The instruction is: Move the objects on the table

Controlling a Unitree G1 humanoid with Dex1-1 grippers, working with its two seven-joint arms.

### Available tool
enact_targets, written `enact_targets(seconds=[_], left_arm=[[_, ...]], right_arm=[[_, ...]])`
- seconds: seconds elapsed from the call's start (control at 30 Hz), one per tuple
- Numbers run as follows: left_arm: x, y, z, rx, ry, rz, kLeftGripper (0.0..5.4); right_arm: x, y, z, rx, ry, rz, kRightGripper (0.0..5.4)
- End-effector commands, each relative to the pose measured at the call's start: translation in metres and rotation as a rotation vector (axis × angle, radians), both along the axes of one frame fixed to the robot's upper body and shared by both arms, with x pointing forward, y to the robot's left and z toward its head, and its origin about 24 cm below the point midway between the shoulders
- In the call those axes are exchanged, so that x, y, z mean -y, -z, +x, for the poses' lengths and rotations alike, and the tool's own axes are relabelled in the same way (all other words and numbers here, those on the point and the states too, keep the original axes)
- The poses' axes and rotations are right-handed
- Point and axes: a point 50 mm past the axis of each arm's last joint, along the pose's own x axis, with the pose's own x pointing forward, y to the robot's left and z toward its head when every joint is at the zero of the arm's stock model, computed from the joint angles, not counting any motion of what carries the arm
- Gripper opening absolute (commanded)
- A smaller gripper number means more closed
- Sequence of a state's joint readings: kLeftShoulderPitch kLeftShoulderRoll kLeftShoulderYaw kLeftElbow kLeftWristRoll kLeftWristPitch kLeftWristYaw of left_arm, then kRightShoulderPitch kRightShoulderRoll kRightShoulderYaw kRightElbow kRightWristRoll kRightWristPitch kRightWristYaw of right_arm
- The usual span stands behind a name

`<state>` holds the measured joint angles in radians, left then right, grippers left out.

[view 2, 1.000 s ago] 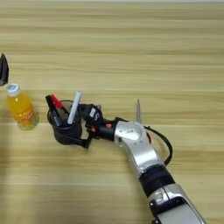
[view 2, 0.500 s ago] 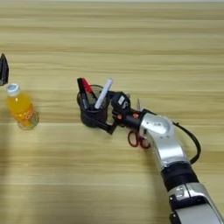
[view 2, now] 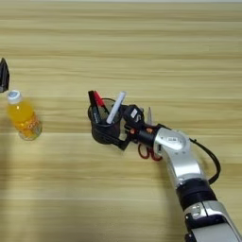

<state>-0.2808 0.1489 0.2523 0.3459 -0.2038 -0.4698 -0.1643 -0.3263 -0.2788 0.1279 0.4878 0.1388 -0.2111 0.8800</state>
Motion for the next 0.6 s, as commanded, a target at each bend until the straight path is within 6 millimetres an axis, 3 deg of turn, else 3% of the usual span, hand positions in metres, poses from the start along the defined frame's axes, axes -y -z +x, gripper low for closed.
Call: enact_targets(seconds=[0.03,0.13,0.37,0.6], left_arm=[[-0.001,-0.003,0.002,0.007,0.002,0.006,5.4],[-0.001,-0.002,0.002,0.006,0.002,0.006,5.4],[-0.001,-0.002,0.003,0.005,0.003,0.006,5.4],[-0.001,-0.002,0.004,0.004,0.003,0.006,5.4]], right_arm=[[0.003,0.0,0.002,0.002,0.014,-0.027,5.03],[0.003,0.0,0.002,0.001,0.023,-0.023,5.38],[0.004,-0.005,0.005,0.009,0.054,0.014,5.38],[0.006,-0.027,0.005,0.061,0.093,0.148,5.38]])
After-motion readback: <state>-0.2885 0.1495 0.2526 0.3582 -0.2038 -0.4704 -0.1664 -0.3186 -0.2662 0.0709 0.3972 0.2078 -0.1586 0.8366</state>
